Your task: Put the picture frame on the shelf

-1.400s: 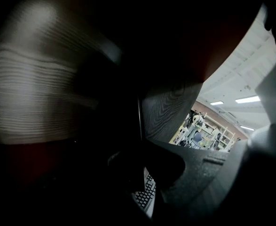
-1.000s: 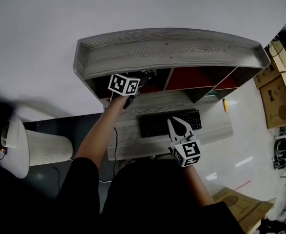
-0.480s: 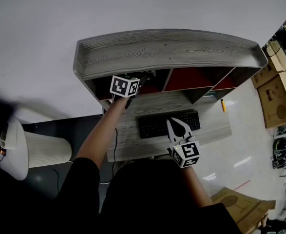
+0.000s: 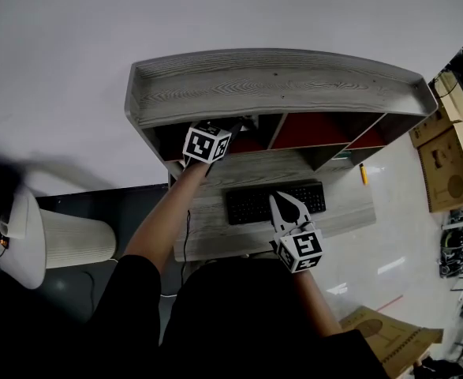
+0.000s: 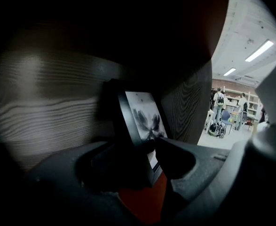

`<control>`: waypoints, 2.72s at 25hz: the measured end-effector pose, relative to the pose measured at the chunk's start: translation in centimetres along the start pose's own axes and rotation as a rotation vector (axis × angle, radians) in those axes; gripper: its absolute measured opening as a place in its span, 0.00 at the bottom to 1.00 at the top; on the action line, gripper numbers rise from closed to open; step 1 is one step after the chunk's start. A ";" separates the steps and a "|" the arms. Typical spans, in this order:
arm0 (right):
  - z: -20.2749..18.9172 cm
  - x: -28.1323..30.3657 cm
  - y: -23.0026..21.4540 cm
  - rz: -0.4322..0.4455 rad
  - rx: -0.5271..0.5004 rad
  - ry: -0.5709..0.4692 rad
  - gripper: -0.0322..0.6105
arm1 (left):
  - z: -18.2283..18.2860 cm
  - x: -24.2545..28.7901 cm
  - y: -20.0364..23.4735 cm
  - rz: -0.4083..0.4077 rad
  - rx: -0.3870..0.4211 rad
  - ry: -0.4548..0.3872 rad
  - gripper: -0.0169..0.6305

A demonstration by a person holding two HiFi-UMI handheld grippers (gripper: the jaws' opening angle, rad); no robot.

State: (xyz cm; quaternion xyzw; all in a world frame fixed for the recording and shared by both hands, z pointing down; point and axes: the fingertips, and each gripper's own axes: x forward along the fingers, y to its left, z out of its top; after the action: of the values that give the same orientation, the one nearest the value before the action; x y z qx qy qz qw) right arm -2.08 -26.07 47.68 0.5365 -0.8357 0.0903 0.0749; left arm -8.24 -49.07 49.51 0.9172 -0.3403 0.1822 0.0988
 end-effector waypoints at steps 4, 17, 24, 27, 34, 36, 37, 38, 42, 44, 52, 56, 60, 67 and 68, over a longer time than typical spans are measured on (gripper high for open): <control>0.1 0.2 0.0 -0.003 0.002 0.000 0.07 | 0.4 0.2 0.4 0.027 0.024 -0.007 0.40; -0.1 0.6 -0.2 -0.001 0.014 0.008 0.07 | 0.6 -0.6 1.1 0.035 -0.009 -0.063 0.43; -0.3 1.1 0.2 0.023 0.009 0.021 0.07 | -0.5 -3.6 1.6 0.087 -0.005 -0.077 0.43; -0.5 0.6 0.1 0.026 0.005 0.036 0.07 | -1.2 -5.9 0.7 0.095 -0.041 -0.116 0.43; -0.5 -1.9 -1.1 -0.013 -0.004 0.074 0.07 | -3.0 -11.9 -1.8 0.062 -0.033 -0.170 0.43; -0.3 -2.6 -1.5 -0.026 -0.013 0.082 0.07 | -3.4 -13.7 -2.6 0.074 -0.064 -0.199 0.42; -0.2 -2.8 -1.7 -0.034 -0.015 0.086 0.07 | -3.5 -14.5 -3.2 0.078 -0.073 -0.216 0.40; -0.2 -3.1 -1.9 -0.043 -0.017 0.091 0.07 | -3.6 -15.2 -3.8 0.080 -0.083 -0.234 0.38; 0.1 -4.6 -1.8 -0.080 -0.063 0.124 0.07 | -4.5 -17.6 -6.2 0.104 -0.148 -0.295 0.29; 0.3 -5.1 -1.4 -0.083 -0.076 0.129 0.07 | -5.6 -18.5 -7.1 0.122 -0.161 -0.287 0.20; -0.6 -6.5 -0.7 -0.034 -0.026 0.109 0.07 | -8.6 -20.0 -12.7 0.100 -0.171 -0.288 0.05; -0.3 -7.0 -1.3 0.007 -0.013 0.071 0.07 | -8.2 -21.0 -14.7 0.152 -0.165 -0.301 0.05; -0.1 -8.6 -2.9 0.057 -0.002 0.036 0.07 | -8.3 -20.8 -18.2 0.207 -0.161 -0.278 0.05; -1.1 -14.0 -7.8 0.157 -0.028 -0.001 0.07 | -7.7 -19.1 -26.5 0.371 -0.177 -0.280 0.05; -1.2 -15.1 -8.6 0.163 -0.051 -0.006 0.07 | -7.5 -18.7 -27.9 0.392 -0.187 -0.282 0.05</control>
State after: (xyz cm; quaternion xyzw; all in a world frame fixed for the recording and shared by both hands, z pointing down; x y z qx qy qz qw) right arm 11.98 -15.98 46.13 0.4647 -0.8789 0.0734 0.0786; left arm -4.96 -14.91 47.29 0.8369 -0.5374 0.0359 0.0975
